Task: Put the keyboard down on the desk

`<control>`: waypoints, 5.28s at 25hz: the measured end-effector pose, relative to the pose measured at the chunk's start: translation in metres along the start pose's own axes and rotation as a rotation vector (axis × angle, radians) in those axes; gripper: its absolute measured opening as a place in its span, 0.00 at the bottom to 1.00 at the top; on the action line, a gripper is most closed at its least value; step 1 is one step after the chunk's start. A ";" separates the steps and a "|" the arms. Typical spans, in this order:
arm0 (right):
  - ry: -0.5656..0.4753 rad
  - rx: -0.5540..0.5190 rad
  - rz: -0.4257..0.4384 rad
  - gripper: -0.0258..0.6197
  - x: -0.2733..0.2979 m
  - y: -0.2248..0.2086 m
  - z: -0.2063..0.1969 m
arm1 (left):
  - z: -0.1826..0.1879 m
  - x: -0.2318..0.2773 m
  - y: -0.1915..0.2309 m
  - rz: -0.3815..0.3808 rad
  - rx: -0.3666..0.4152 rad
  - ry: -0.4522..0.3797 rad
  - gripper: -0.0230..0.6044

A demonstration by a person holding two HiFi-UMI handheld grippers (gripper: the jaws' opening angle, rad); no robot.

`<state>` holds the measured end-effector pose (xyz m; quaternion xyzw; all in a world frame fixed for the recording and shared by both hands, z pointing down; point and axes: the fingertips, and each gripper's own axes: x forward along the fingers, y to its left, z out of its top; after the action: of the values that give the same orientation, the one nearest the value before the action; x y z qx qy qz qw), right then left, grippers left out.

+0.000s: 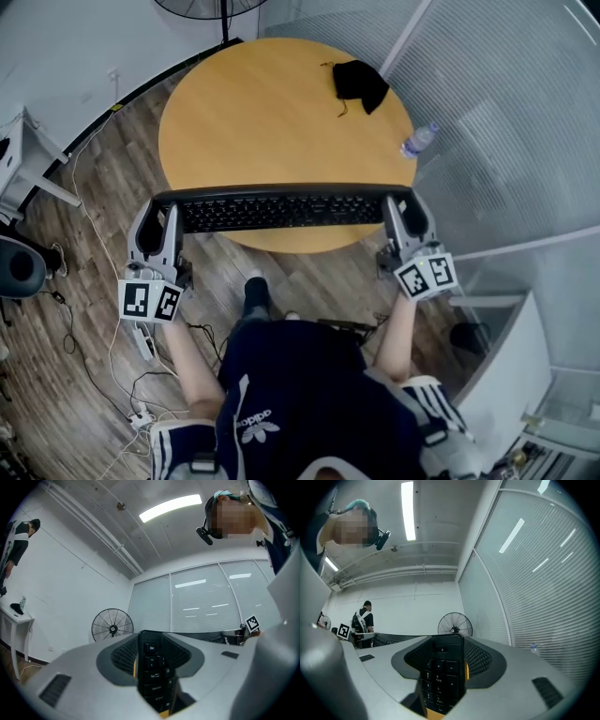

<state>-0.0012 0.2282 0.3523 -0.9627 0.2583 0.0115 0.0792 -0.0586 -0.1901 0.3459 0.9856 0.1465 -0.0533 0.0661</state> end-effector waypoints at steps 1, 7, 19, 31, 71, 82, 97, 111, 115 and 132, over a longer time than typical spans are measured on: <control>-0.003 -0.011 -0.006 0.35 0.012 0.000 0.004 | 0.001 0.011 0.009 -0.008 0.000 -0.001 0.26; -0.006 -0.049 -0.021 0.35 0.082 -0.017 0.009 | -0.002 0.087 0.047 -0.042 0.002 0.011 0.26; -0.018 -0.035 -0.066 0.35 0.089 0.014 0.008 | 0.009 0.083 0.082 -0.078 -0.008 -0.006 0.26; -0.071 -0.026 -0.117 0.35 0.081 -0.035 -0.022 | -0.022 0.111 0.053 -0.054 0.019 -0.026 0.26; 0.106 0.003 -0.112 0.35 0.132 -0.063 -0.083 | -0.103 0.143 0.088 0.087 0.021 0.202 0.27; 0.278 0.106 -0.129 0.35 0.169 -0.106 -0.177 | -0.203 0.190 0.114 0.087 -0.038 0.389 0.27; 0.388 0.162 -0.168 0.35 0.192 -0.137 -0.236 | -0.260 0.213 0.123 0.145 -0.087 0.495 0.26; 0.472 0.218 -0.209 0.35 0.219 -0.161 -0.267 | -0.288 0.241 0.136 0.172 -0.100 0.535 0.26; 0.510 0.245 -0.220 0.35 0.223 -0.169 -0.281 | -0.303 0.249 0.138 0.169 -0.109 0.563 0.26; 0.656 0.276 -0.253 0.35 0.225 -0.182 -0.318 | -0.339 0.257 0.142 0.169 -0.077 0.694 0.27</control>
<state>0.2787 0.2213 0.6785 -0.9198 0.1479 -0.3422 0.1222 0.2571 -0.2027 0.6642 0.9504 0.0799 0.2956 0.0537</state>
